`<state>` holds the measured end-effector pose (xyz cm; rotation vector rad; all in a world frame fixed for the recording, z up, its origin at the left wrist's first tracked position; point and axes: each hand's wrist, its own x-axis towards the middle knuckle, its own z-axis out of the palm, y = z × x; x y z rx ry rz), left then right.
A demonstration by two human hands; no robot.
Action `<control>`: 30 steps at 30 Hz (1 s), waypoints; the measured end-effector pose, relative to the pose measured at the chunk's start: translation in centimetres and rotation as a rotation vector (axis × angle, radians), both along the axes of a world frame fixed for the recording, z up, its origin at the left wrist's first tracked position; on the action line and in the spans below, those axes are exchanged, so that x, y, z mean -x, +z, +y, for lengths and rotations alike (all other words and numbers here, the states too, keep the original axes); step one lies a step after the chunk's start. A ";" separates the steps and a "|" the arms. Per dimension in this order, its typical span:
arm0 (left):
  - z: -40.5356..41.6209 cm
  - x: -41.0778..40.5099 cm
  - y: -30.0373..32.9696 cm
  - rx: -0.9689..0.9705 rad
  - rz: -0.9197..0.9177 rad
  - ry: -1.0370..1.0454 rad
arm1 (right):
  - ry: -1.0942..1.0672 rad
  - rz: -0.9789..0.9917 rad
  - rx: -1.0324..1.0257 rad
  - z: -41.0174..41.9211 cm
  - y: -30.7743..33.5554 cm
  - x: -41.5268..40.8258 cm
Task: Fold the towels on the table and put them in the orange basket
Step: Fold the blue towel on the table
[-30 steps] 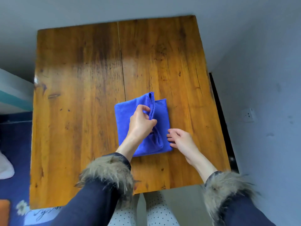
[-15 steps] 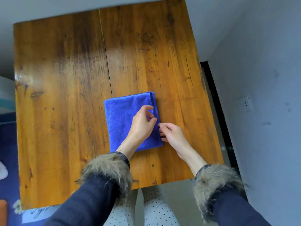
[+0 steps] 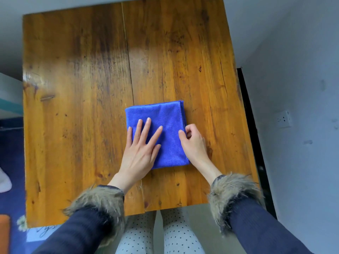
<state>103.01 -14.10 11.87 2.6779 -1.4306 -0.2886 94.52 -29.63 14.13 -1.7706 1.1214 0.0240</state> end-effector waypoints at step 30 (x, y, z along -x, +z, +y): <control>0.8 -3.1 0.7 0.150 0.097 0.252 | 0.374 0.004 0.646 0.1 -1.9 0.4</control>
